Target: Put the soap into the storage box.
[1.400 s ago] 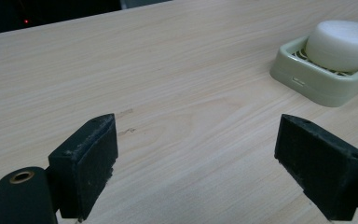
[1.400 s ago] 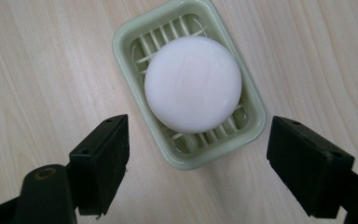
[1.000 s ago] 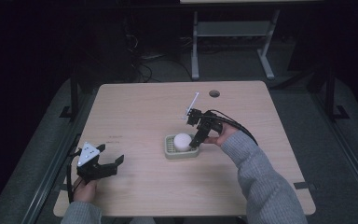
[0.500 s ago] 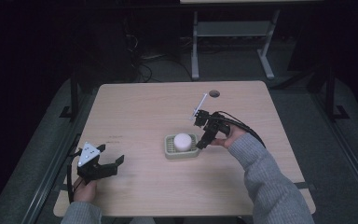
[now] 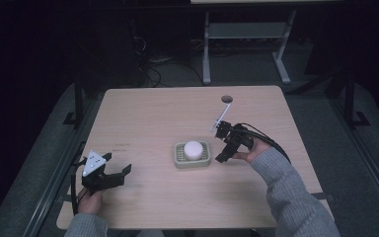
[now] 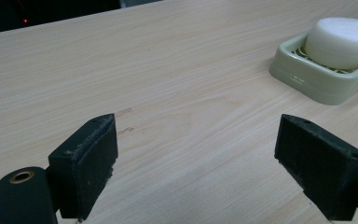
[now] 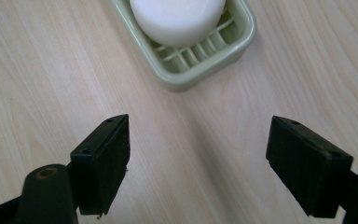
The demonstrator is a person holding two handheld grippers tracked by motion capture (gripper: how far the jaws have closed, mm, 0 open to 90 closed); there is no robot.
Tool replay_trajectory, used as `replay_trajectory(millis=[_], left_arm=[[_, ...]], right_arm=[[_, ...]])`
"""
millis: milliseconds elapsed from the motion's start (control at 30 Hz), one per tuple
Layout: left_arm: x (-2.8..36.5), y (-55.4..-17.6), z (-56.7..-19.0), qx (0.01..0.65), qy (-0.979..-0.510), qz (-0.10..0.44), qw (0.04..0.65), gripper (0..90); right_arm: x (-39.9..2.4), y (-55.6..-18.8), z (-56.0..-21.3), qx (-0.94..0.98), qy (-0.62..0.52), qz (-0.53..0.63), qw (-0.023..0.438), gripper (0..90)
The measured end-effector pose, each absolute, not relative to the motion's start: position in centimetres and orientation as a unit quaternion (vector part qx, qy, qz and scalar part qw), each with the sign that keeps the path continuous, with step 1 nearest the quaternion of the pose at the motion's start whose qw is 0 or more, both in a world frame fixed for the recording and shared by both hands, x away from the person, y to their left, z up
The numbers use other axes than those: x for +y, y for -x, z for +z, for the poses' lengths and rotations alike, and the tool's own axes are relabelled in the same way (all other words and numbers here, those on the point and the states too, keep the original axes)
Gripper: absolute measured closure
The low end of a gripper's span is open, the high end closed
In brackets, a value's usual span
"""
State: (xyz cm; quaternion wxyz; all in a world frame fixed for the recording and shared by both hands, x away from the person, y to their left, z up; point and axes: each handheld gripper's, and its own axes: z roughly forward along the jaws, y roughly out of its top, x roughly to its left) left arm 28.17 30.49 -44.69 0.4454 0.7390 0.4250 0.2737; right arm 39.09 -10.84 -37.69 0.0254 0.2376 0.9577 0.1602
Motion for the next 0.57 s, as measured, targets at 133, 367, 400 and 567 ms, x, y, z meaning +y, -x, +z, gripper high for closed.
replay_trajectory(millis=[133,367,400,567], left_arm=[[30.4,-28.2,-44.7,0.425,-0.739,0.273,0.446,12.8],[30.4,-28.2,-44.7,0.425,-0.739,0.272,0.445,12.8],[30.4,-28.2,-44.7,0.425,-0.74,0.272,0.445,12.8],[30.4,-28.2,-44.7,0.425,-0.74,0.272,0.444,12.8]], right_arm=[[-11.7,-38.5,-38.2,0.955,-0.244,0.164,0.024,21.1],[-13.5,-37.3,-39.4,0.951,-0.258,0.169,0.02,21.3],[-13.8,-37.1,-39.6,0.951,-0.26,0.169,0.021,21.3],[-14.8,-36.0,-40.2,0.947,-0.267,0.174,0.025,21.3]])
